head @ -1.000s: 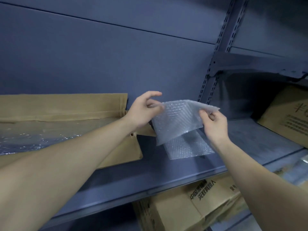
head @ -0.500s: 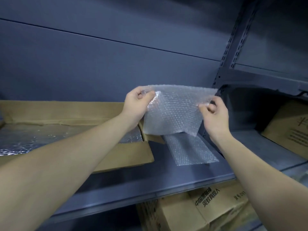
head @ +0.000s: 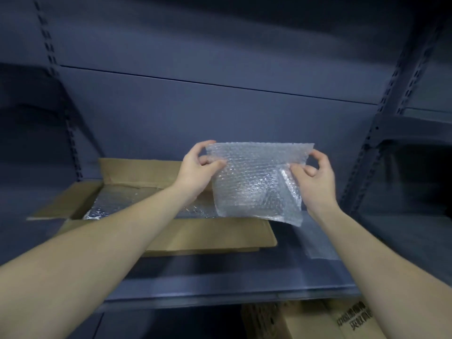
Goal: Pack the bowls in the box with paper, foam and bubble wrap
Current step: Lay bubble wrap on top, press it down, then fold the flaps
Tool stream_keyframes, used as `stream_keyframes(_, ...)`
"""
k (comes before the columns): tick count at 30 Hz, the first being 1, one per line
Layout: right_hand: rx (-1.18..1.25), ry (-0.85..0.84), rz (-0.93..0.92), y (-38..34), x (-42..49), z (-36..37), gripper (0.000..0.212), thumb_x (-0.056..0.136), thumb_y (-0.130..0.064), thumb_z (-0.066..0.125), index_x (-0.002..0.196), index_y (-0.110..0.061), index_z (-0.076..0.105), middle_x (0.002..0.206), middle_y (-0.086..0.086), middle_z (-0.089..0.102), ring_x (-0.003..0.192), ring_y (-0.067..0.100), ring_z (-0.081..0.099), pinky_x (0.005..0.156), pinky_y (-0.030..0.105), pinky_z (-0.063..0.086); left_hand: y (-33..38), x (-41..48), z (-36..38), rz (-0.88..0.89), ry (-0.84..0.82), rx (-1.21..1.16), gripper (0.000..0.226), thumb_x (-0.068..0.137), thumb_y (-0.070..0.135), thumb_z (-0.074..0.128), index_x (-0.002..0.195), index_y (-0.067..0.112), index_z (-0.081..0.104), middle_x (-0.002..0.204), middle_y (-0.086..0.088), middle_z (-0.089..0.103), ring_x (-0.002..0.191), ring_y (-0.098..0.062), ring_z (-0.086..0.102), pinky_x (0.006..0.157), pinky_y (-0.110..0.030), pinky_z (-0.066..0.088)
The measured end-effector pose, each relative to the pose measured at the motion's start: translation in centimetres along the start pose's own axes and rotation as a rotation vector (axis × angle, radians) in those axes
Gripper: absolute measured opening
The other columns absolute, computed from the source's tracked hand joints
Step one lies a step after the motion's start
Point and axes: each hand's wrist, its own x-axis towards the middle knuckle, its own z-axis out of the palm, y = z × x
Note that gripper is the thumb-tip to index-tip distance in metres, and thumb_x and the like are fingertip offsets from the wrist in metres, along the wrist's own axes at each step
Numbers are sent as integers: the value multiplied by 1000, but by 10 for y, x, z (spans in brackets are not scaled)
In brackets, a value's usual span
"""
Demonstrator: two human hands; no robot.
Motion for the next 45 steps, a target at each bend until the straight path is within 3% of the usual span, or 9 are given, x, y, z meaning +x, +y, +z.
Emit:
stream_keyframes(9, 18, -155, 16, 10, -7, 98, 41, 92, -18, 68, 125, -30, 48, 85, -2, 75, 77, 5, 70, 67, 25, 52, 23, 3, -105, 29, 190, 162, 44, 81, 14, 79, 117, 26, 56, 83, -10, 71, 58, -12, 58, 66, -26, 48)
stream_keyframes(17, 49, -247, 19, 24, -21, 199, 30, 89, -16, 68, 102, -24, 43, 81, 18, 68, 59, 19, 52, 49, 29, 38, 13, 3, -202, 111, 324, 325, 34, 83, 20, 74, 84, 24, 40, 60, 0, 49, 54, -19, 44, 56, -36, 39)
stream_keyframes(23, -80, -357, 18, 43, -32, 241, 13, 92, -15, 66, 87, -25, 61, 90, 5, 69, 76, 20, 65, 56, 25, 47, -10, 6, -247, 63, 288, 375, 6, 89, 16, 71, 92, 13, 68, 64, -2, 59, 53, -20, 50, 51, -29, 40)
stream_keyframes(28, -193, -532, 54, 64, -40, 251, 16, 92, -16, 68, 108, -19, 68, 105, -6, 65, 79, 1, 56, 62, 7, 43, -33, 13, -266, 20, 258, 535, 7, 88, 22, 73, 92, 27, 74, 87, 9, 71, 77, -6, 64, 78, -22, 48)
stream_keyframes(32, -387, -692, 42, 74, -38, 249, 35, 89, -20, 71, 124, -20, 63, 88, -20, 50, 76, -3, 47, 62, 4, 37, -47, 11, -278, -17, 133, 687, 11, 91, 24, 69, 102, 29, 70, 100, 15, 70, 84, 1, 63, 79, -16, 45)
stream_keyframes(34, -518, -756, 6, 76, -37, 247, 42, 87, -22, 73, 127, -20, 62, 98, -14, 57, 83, 0, 49, 64, 3, 37, -56, 8, -286, -79, 23, 780, 16, 91, 28, 68, 107, 27, 70, 104, 14, 70, 94, -1, 64, 85, -13, 46)
stream_keyframes(37, -712, -808, -86, 75, -38, 245, 44, 85, -34, 73, 128, -28, 61, 126, 0, 54, 114, 13, 45, 87, 19, 38, -63, 2, -294, -80, -88, 949, 39, 85, 48, 68, 118, 28, 67, 112, 11, 64, 112, -11, 58, 96, -17, 42)
stream_keyframes(41, -736, -765, -56, 71, -34, 241, 53, 83, -58, 66, 132, -42, 53, 134, 5, 46, 131, 27, 38, 110, 45, 37, -53, 1, -294, -37, -120, 1055, 80, 65, 77, 51, 135, 40, 50, 137, 4, 46, 133, -15, 38, 112, -34, 33)
stream_keyframes(45, -686, -788, -185, 66, -30, 231, 46, 84, -55, 66, 126, -40, 58, 144, -3, 38, 140, 18, 31, 117, 43, 28, -31, -2, -291, 43, -316, 1131, 64, 74, 75, 58, 129, 42, 57, 145, 14, 41, 137, -6, 35, 115, -31, 29)
